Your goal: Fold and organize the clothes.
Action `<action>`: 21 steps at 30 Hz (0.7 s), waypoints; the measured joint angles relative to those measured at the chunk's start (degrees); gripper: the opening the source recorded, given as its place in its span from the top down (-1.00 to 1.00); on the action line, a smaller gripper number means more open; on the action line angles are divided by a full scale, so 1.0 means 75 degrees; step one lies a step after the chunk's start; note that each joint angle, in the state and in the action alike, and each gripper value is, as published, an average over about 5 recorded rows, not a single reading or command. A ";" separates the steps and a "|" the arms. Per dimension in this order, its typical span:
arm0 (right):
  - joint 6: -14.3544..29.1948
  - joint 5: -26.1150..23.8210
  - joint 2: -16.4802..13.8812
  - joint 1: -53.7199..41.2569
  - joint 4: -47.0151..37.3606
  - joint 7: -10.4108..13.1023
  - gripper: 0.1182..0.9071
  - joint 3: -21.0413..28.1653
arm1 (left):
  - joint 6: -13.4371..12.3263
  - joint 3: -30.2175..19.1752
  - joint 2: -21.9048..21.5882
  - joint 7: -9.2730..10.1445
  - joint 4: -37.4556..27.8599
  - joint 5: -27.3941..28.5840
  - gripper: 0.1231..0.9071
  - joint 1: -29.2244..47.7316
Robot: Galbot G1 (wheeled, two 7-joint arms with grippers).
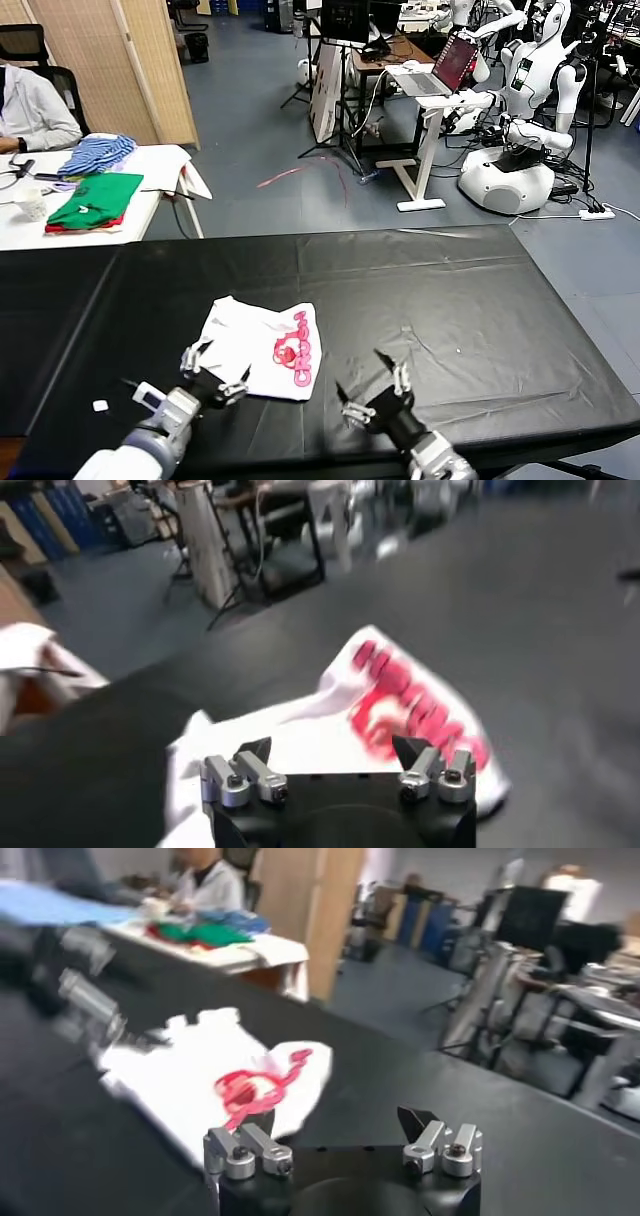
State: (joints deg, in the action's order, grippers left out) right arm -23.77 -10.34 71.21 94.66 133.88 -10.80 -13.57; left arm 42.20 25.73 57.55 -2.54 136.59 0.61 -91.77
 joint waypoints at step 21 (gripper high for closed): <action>-0.0038 0.2803 0.0593 -0.2035 -0.1950 0.1368 -1.00 0.1142 | 0.0000 0.0731 0.0342 0.0360 0.0143 -0.0037 -1.00 -0.0607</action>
State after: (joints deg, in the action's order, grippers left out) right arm -24.06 10.69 75.66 79.40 119.26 -0.54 -5.00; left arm 42.20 31.22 60.11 0.16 137.67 0.33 -96.32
